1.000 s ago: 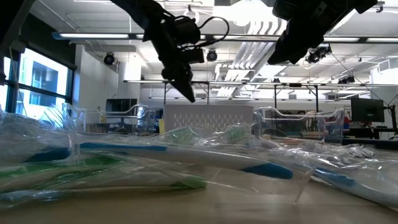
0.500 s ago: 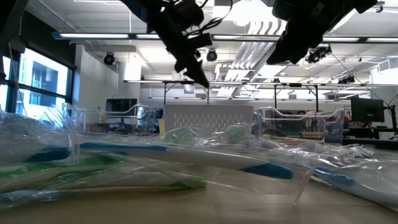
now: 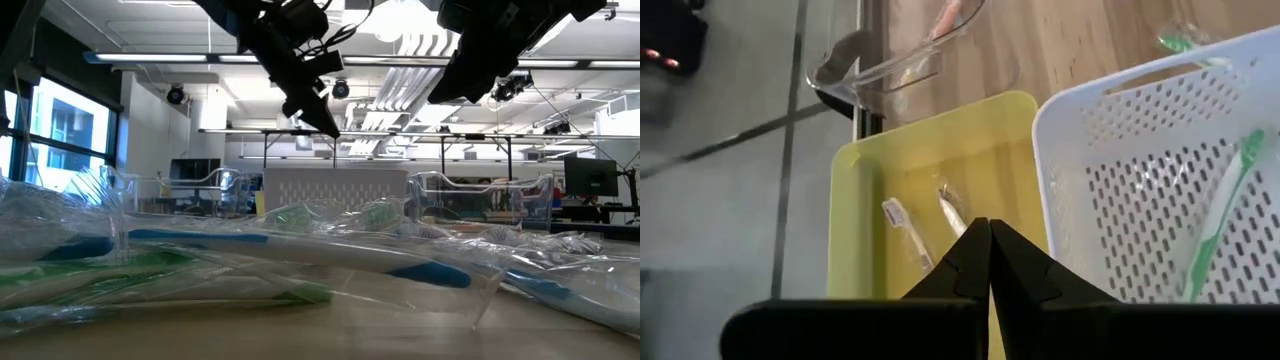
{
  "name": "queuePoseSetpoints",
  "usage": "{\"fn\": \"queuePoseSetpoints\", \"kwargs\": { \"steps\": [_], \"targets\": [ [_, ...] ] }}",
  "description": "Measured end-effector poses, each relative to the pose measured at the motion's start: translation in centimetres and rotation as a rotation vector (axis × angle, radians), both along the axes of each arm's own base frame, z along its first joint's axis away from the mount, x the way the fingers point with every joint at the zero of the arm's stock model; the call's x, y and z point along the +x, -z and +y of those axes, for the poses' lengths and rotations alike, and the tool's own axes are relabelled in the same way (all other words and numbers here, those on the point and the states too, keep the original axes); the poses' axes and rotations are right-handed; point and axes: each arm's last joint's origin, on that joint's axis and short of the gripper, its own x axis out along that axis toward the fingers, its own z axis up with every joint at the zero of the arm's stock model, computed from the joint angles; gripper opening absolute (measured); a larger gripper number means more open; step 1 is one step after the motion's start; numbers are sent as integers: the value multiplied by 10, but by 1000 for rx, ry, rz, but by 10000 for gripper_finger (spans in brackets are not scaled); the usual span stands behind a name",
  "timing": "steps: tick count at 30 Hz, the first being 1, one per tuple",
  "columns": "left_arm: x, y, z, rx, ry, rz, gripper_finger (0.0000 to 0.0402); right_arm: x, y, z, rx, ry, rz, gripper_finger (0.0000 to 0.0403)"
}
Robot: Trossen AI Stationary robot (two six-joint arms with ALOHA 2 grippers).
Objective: Pick & Place Toothbrushes
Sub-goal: Put the green toothbrush into the white bin
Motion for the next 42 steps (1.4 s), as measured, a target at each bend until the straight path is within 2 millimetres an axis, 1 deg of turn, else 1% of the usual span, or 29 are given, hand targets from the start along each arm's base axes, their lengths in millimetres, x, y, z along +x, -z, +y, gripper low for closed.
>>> {"fn": "queuePoseSetpoints", "kwargs": {
  "steps": [5,8,14,16,18,21,24,27,31,36,42],
  "targets": [
    [1,0,-4,-69,145,-25,0,0,0,0,21,16,-1,2],
    [0,-4,-7,-78,213,-47,0,0,0,0,43,34,-2,2],
    [-3,-16,-8,-35,228,-86,0,0,0,0,42,32,0,2],
    [-9,-16,-10,-25,219,-91,0,0,0,0,40,30,0,2],
    [-16,-15,-12,2,203,-142,0,0,0,0,35,27,0,2],
    [-36,-5,-20,-9,179,-191,0,0,0,0,35,27,6,2],
    [-64,5,-30,-18,149,-249,0,-1,1,0,17,14,10,2],
    [-92,13,-41,8,107,-299,0,0,0,0,-14,-2,5,2],
    [-125,20,-61,65,105,-364,0,0,0,-1,-43,29,-2,2],
    [-163,18,-83,143,133,-452,0,0,0,-2,-41,43,-3,2],
    [-202,14,-107,208,212,-562,0,0,0,-2,-40,43,-3,2]
  ]
}}
